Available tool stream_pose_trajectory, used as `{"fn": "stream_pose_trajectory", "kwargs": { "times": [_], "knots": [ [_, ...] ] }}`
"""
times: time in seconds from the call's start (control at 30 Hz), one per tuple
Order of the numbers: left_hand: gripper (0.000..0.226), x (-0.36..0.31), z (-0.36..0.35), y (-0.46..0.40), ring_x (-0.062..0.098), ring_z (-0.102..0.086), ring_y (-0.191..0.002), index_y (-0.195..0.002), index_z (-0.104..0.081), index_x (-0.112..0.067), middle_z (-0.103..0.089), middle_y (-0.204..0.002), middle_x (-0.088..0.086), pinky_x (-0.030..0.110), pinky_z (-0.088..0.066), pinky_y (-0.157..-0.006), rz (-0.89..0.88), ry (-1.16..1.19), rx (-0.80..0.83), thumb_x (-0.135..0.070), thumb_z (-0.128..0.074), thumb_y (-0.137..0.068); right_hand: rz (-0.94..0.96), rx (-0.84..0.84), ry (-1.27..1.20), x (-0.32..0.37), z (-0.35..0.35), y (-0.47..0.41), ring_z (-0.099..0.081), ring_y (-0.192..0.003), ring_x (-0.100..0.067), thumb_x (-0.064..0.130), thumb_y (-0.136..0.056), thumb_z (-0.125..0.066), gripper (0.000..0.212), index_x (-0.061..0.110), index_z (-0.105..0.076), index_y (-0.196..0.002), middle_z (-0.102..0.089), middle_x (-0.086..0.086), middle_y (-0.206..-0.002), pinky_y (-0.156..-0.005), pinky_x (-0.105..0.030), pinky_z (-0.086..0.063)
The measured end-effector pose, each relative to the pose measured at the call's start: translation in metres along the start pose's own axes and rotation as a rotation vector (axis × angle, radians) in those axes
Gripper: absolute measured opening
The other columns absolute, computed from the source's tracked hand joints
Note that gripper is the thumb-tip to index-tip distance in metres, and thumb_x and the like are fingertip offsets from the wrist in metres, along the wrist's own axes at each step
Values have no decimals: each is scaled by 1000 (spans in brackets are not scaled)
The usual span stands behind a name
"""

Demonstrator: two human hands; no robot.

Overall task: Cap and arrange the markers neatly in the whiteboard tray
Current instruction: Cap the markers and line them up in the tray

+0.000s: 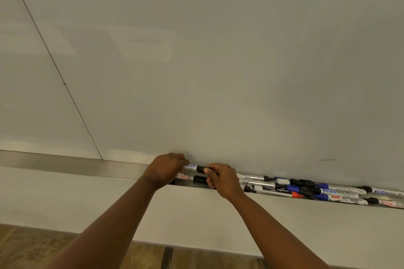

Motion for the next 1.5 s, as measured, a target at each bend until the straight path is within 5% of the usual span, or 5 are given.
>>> {"fn": "stream_pose_trajectory", "kwargs": {
  "times": [0.33,0.63,0.93,1.3,1.5],
  "knots": [
    [28,17,-4,-4,24,-55,-97,-112,-59,-17,-61,-107,7,33,-43,-75,106,113,193,-16,-42,-90,303,111,574,34,-8,-6,-54,-84,-25,28,-96,-40,27,6,-54,-99,-62,-13,-95,-67,-29,-33],
    [27,9,-4,-9,26,-56,-96,-110,-62,-16,-62,-105,8,30,-39,-68,61,36,170,-11,-48,-88,196,73,553,14,-12,-8,-60,-85,-35,17,-99,-30,34,-2,-58,-100,-67,-22,-97,-75,-33,-42],
    [48,20,1,0,26,-61,-84,-101,-68,-15,-66,-94,9,30,-41,-63,73,73,52,-40,-33,-78,327,-2,347,18,-12,-2,-49,-76,-10,48,-82,-43,44,13,-64,-100,-61,-7,-90,-66,-13,-36],
    [69,24,-4,6,22,-60,-94,-107,-63,-20,-65,-104,2,27,-40,-66,82,89,10,-50,-13,-69,342,-92,176,18,-3,-1,-55,-80,-2,24,-76,-64,21,12,-70,-93,-70,-5,-85,-70,-3,-40],
    [66,18,-1,-1,26,-60,-90,-103,-65,-14,-67,-98,7,32,-45,-68,29,114,25,-44,-16,-71,275,-51,97,19,0,-8,-55,-50,3,11,-83,-64,6,9,-70,-83,-56,14,-57,-54,-6,-42]
  ]
}}
Point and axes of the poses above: each hand's wrist, its own y-axis away from the middle knuckle, its own z-axis out of the back of the hand, x = y × z, the point moved 8 cm from there along -y, towards the middle knuckle
